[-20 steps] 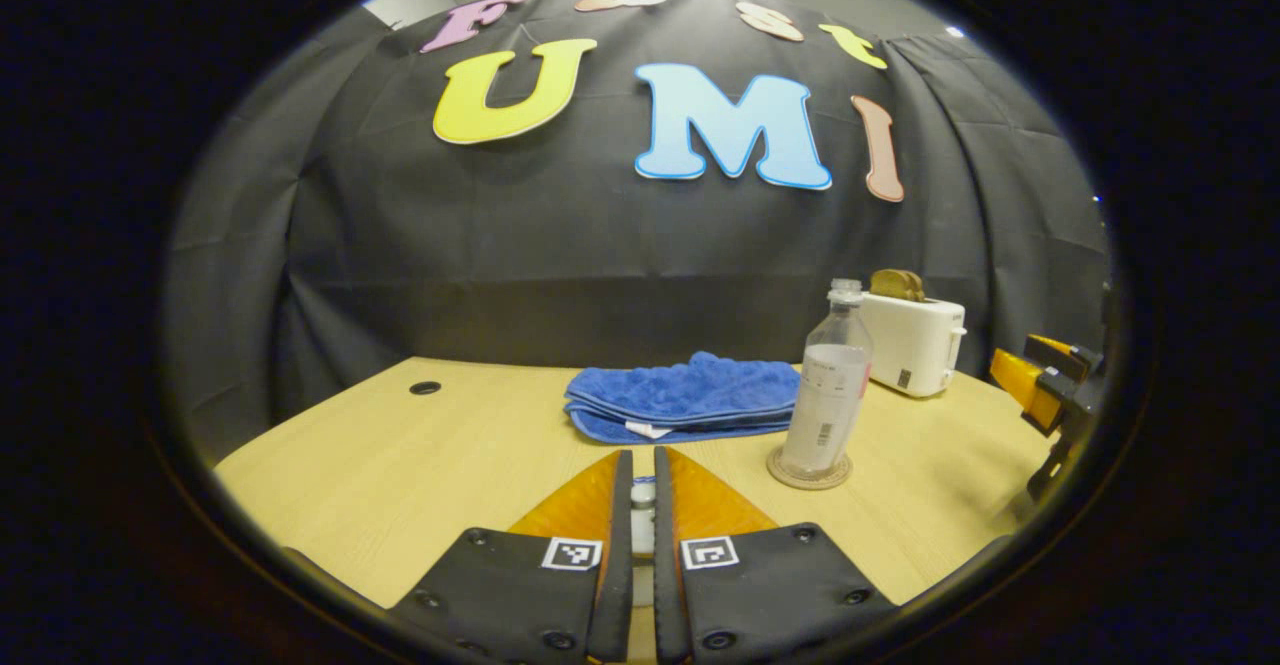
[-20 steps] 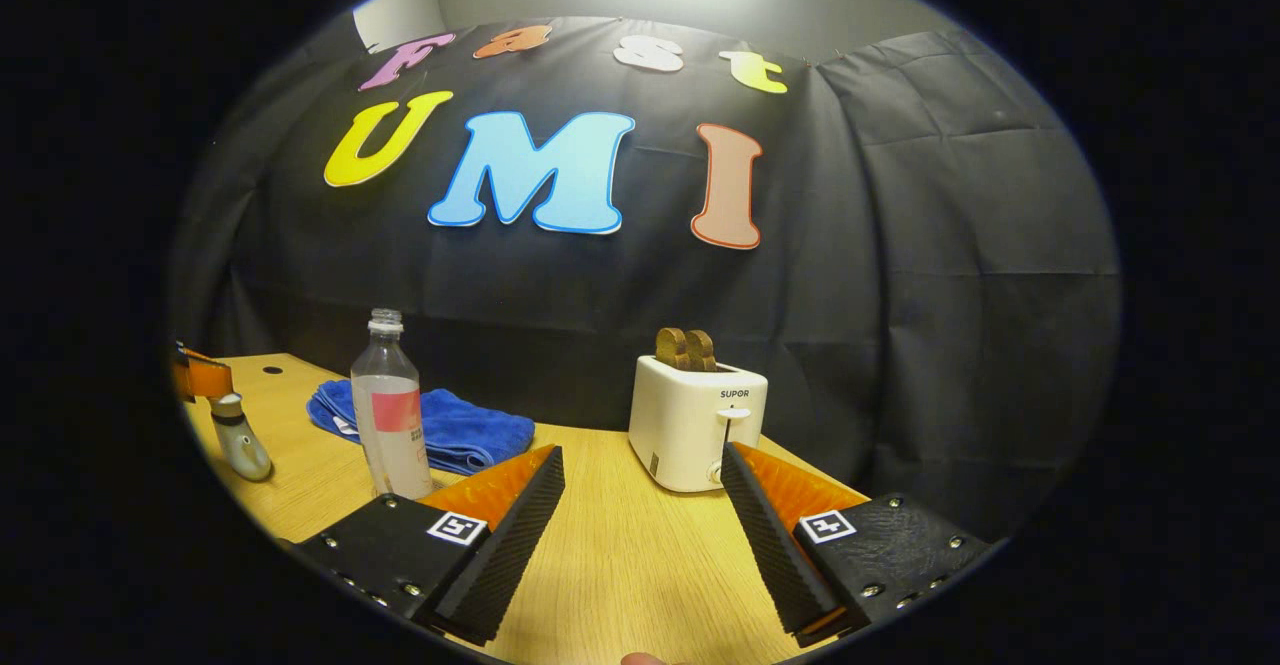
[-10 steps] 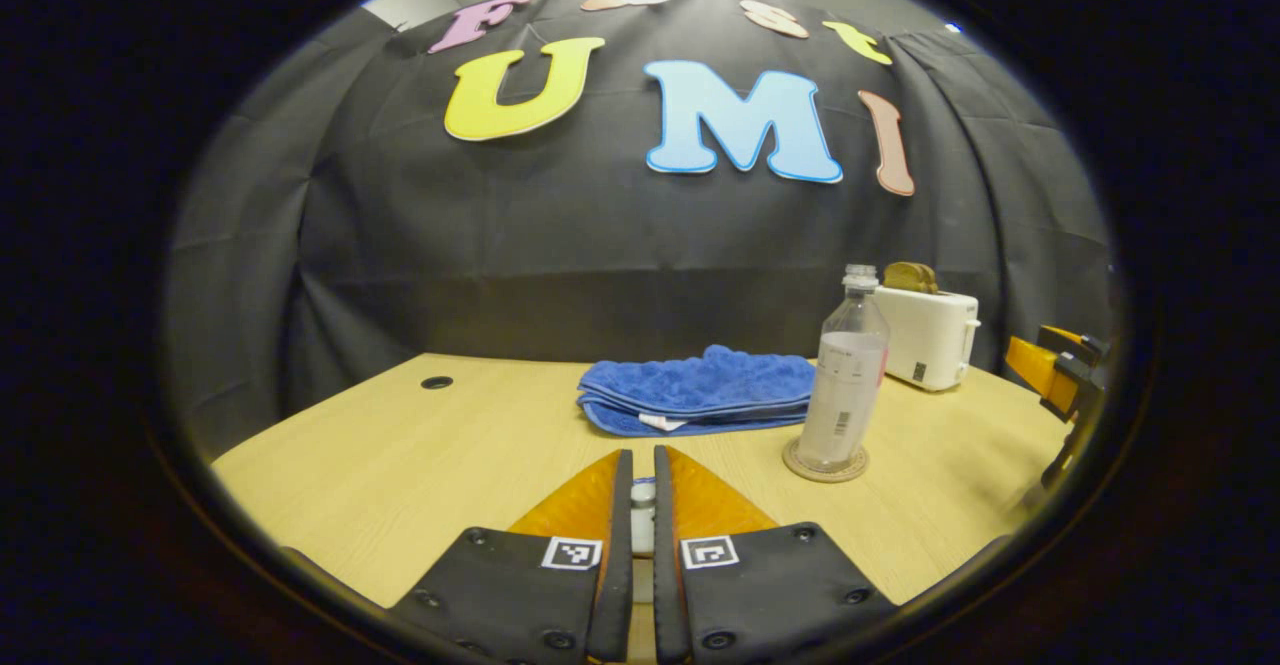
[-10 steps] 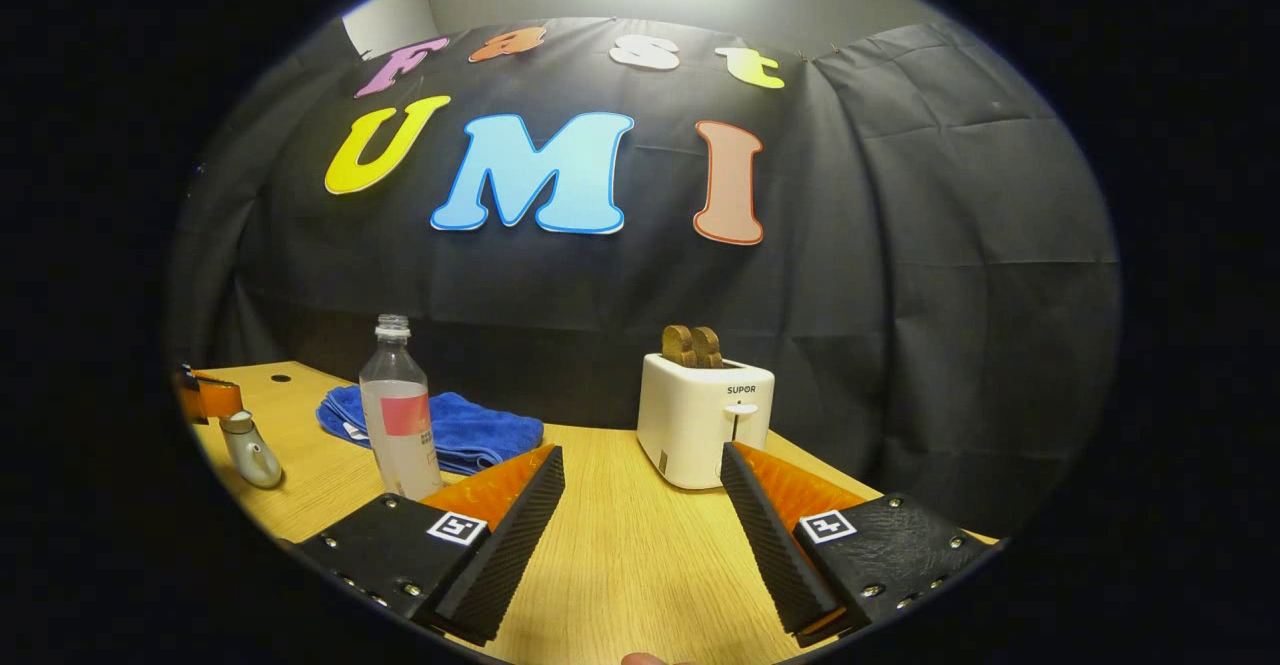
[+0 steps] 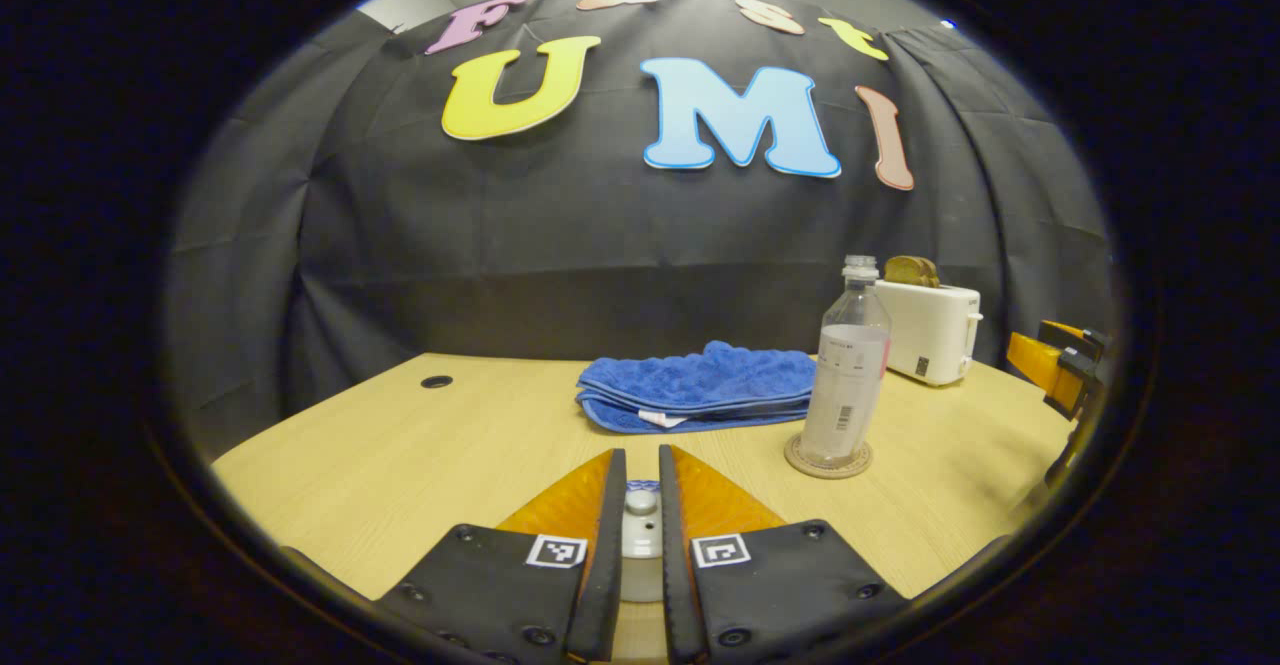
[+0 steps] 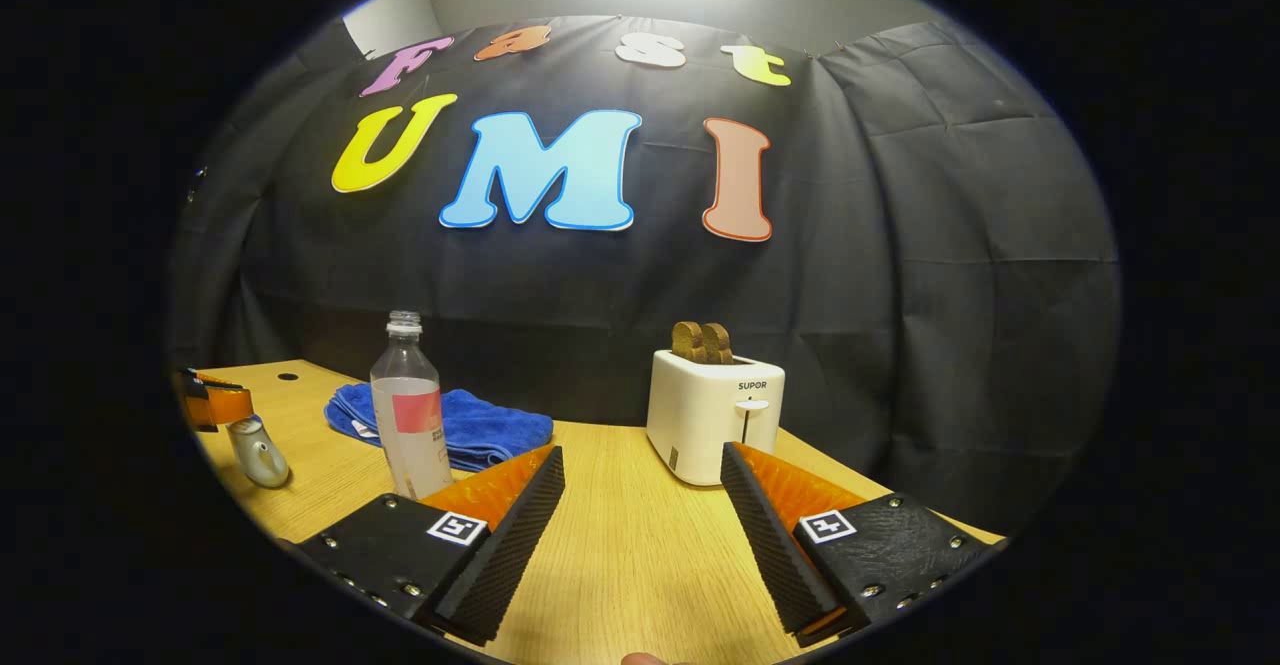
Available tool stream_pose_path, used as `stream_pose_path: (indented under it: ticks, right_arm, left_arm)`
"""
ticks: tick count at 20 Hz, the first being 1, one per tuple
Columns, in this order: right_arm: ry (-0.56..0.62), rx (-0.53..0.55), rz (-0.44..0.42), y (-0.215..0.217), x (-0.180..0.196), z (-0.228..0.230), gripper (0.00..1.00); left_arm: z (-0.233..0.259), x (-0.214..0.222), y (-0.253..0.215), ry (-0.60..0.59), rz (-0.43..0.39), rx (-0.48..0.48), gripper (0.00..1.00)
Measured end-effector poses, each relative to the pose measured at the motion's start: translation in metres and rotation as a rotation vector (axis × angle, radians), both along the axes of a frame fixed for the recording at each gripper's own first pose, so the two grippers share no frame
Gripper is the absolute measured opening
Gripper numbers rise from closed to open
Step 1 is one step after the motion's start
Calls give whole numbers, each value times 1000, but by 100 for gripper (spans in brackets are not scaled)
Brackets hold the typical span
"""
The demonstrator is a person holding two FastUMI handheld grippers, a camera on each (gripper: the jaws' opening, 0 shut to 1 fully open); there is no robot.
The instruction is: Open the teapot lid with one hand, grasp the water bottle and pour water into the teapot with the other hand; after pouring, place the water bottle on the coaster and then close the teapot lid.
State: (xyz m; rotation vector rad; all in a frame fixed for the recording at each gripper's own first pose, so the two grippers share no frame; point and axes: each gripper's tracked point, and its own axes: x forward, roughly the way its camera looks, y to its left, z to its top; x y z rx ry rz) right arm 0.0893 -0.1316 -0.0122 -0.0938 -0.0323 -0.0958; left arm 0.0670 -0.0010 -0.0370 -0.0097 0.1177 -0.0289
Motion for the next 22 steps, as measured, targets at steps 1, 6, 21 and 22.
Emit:
stream_pose_path:
  ticks: [1,6,21,22]
  right_arm:
    - [-1,2,5,3,0,-1,98]
    - [16,44,74,44,-9,-6,98]
    - [13,69,173,146,-106,-2,98]
    - [10,72,179,150,-112,-1,98]
  left_arm:
    - [2,-1,1,-8,4,5,24]
    - [7,-23,8,-24,2,9,24]
    - [45,-118,33,-130,-18,-6,24]
    - [46,-124,33,-136,-19,-13,24]
